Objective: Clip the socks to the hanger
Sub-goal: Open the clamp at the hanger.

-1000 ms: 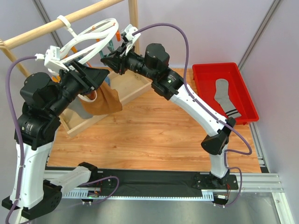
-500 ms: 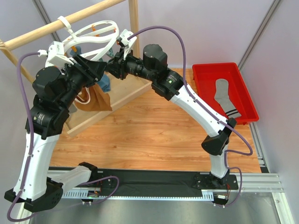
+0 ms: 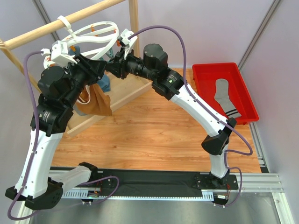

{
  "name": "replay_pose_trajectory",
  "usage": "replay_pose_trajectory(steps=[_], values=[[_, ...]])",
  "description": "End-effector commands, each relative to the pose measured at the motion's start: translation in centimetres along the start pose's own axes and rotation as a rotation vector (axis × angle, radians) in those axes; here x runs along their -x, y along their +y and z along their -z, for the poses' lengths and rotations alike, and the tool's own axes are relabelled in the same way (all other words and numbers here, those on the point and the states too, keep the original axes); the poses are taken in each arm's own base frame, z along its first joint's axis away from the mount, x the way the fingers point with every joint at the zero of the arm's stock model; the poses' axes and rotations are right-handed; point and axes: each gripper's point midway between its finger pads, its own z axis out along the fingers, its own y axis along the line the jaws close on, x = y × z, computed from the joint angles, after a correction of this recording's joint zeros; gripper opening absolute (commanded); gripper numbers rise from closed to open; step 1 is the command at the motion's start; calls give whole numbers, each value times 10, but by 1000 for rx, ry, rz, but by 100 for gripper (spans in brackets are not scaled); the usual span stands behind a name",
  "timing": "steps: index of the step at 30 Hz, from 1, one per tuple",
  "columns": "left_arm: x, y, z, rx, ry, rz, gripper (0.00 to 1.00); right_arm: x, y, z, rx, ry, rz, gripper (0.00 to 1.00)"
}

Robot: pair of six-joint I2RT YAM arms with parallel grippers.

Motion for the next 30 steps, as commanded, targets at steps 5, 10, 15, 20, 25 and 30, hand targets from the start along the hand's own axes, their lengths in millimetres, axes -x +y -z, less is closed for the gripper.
replay_pose_trajectory(steps=[5,10,15,20,25,30], values=[[21,1,-15,10,-109,-25,39,38,39,16,135,-66,-4,2],[19,2,-16,17,-101,-26,35,37,42,15,153,-66,-12,2],[19,12,-6,54,-108,-34,36,40,37,15,123,-77,-10,0],[25,11,11,39,-145,-39,36,44,35,16,108,-86,6,0],[29,13,17,49,-166,-39,36,42,35,14,111,-82,2,0],[32,15,15,58,-186,-21,39,38,35,12,118,-74,-6,0]])
